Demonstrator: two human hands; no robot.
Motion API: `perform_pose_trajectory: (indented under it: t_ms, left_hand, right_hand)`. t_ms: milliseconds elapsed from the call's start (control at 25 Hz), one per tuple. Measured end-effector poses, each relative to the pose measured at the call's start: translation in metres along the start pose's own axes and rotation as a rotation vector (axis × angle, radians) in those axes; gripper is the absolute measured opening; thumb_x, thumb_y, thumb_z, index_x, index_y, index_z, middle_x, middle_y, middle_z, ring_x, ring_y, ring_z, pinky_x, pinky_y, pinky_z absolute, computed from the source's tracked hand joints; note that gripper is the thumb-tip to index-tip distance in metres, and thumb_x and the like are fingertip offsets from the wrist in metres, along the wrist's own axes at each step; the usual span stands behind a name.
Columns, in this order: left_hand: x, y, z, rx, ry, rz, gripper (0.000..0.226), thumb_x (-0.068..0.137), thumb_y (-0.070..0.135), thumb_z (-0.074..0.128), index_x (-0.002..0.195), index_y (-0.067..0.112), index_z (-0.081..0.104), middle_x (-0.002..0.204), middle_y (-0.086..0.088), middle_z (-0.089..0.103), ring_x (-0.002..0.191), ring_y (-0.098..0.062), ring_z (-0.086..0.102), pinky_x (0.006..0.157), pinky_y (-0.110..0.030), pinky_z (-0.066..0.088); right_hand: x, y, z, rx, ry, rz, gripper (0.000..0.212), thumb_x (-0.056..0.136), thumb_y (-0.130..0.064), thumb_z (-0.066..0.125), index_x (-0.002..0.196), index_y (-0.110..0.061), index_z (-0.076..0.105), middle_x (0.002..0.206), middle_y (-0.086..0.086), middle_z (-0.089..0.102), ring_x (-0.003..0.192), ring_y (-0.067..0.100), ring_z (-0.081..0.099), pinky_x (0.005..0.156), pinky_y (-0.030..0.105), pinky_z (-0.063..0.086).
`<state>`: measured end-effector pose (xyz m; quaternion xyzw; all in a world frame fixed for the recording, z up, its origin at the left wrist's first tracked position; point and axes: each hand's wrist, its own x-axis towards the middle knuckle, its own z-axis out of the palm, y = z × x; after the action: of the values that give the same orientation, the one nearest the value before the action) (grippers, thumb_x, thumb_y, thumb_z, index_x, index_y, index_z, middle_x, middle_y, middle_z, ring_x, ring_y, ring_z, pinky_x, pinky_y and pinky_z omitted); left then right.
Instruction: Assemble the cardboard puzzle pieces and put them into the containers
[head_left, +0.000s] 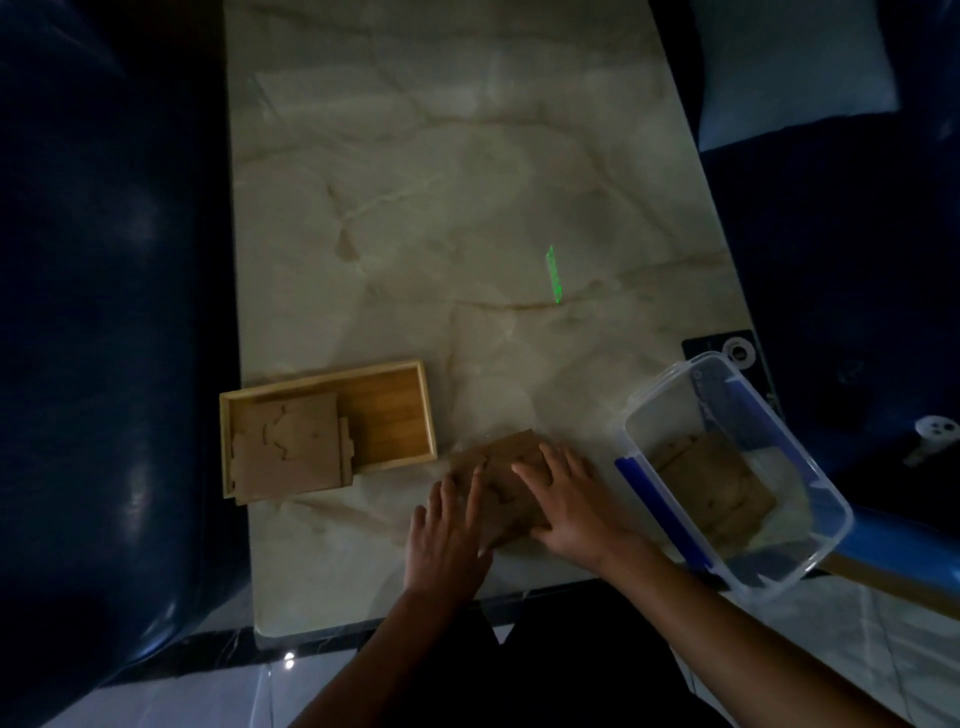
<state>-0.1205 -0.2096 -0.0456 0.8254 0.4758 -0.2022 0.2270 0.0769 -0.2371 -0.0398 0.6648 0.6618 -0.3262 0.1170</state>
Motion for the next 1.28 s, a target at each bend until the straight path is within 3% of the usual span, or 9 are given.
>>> perform_pose_trajectory:
  t_ms: [160,320,600,760,840,920,1000,1280]
  left_hand:
    - [0.006,-0.001,-0.006,0.014,-0.011,0.065,0.104,0.083,0.054,0.061,0.154,0.023,-0.008,0.160,-0.022,0.012,0.147,-0.038,0.017,0.114,-0.047,0.031]
    - [0.013,-0.007,-0.008,0.023,0.024,0.129,0.111,0.062,0.057,0.077,0.151,0.017,0.025,0.146,-0.028,0.043,0.131,-0.043,0.047,0.092,-0.050,0.053]
    - [0.017,-0.004,-0.015,0.090,0.009,0.164,0.110,0.064,0.055,0.077,0.150,0.017,0.021,0.138,-0.029,0.048,0.121,-0.042,0.052,0.090,-0.049,0.051]
    - [0.011,-0.003,-0.009,0.070,-0.039,0.111,0.110,0.059,0.053,0.083,0.147,0.015,0.028,0.140,-0.029,0.049,0.122,-0.043,0.054,0.088,-0.050,0.054]
    - [0.008,-0.002,-0.005,0.027,-0.028,0.103,0.106,0.067,0.048,0.080,0.150,0.014,0.025,0.149,-0.031,0.035,0.134,-0.044,0.043,0.098,-0.053,0.049]
    - [0.005,-0.002,0.001,0.024,-0.051,0.107,0.097,0.085,0.045,0.065,0.155,0.018,0.004,0.160,-0.029,0.003,0.148,-0.042,0.014,0.115,-0.053,0.030]
    - [0.002,-0.002,0.005,-0.003,-0.051,0.108,0.093,0.091,0.043,0.057,0.154,0.020,-0.008,0.158,-0.022,-0.018,0.149,-0.039,-0.003,0.121,-0.051,0.016]
    - [-0.004,-0.005,0.011,-0.025,-0.029,0.124,0.095,0.091,0.044,0.057,0.154,0.024,-0.011,0.155,-0.014,-0.027,0.149,-0.033,-0.011,0.122,-0.050,0.011]
  right_hand:
    - [-0.008,0.002,0.004,-0.013,0.021,0.029,0.086,0.085,-0.042,0.067,0.153,-0.028,0.016,0.160,0.023,0.012,0.146,0.042,0.016,0.117,0.051,0.021]
    - [-0.008,0.004,0.005,-0.021,0.025,0.062,0.091,0.082,-0.045,0.070,0.152,-0.030,0.014,0.158,0.022,0.017,0.144,0.040,0.019,0.115,0.050,0.025]
    - [-0.016,-0.004,0.012,0.036,0.047,0.120,0.089,0.085,-0.044,0.068,0.154,-0.031,0.013,0.161,0.019,0.013,0.146,0.039,0.017,0.116,0.048,0.026]
    - [-0.017,-0.003,0.012,0.070,0.039,0.109,0.090,0.085,-0.040,0.069,0.154,-0.033,0.011,0.162,0.017,0.008,0.148,0.038,0.013,0.117,0.049,0.022]
    - [-0.020,-0.005,0.013,0.084,0.038,0.105,0.090,0.087,-0.039,0.066,0.155,-0.033,0.008,0.163,0.017,0.003,0.148,0.038,0.011,0.117,0.049,0.021]
    - [-0.024,-0.008,0.016,0.094,0.041,0.112,0.090,0.088,-0.042,0.063,0.155,-0.033,0.005,0.164,0.017,-0.002,0.148,0.039,0.011,0.117,0.049,0.023]
    - [-0.030,-0.011,0.021,0.091,0.049,0.129,0.093,0.087,-0.048,0.062,0.155,-0.032,0.001,0.163,0.018,-0.003,0.147,0.040,0.013,0.116,0.050,0.025]
    - [-0.042,-0.025,0.035,0.038,0.082,0.203,0.098,0.084,-0.044,0.066,0.157,-0.026,0.003,0.161,0.027,0.005,0.145,0.045,0.020,0.112,0.052,0.031]
